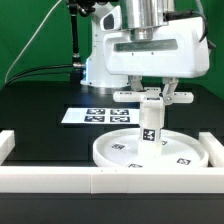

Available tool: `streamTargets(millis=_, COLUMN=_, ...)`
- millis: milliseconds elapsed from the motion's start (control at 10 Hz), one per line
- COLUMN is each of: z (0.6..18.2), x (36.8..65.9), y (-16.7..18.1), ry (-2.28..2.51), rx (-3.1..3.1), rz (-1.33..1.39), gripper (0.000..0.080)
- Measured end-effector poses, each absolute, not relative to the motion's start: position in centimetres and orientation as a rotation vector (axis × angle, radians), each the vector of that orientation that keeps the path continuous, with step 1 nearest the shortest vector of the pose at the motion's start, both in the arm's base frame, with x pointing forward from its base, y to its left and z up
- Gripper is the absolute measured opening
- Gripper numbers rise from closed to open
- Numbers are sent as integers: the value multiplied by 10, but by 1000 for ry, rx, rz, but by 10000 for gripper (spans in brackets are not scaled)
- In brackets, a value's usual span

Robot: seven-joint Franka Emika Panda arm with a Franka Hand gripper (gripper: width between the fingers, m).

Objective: Assemble round table

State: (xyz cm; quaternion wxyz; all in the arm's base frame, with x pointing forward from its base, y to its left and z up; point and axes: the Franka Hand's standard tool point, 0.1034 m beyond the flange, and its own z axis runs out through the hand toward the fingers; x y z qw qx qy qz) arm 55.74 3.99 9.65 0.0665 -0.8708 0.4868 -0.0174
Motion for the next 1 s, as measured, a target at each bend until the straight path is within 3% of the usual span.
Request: streamTargets(millis=1000, z=96, x=559, y=40, ry=2322, rx=-1895, rz=10, gripper=452)
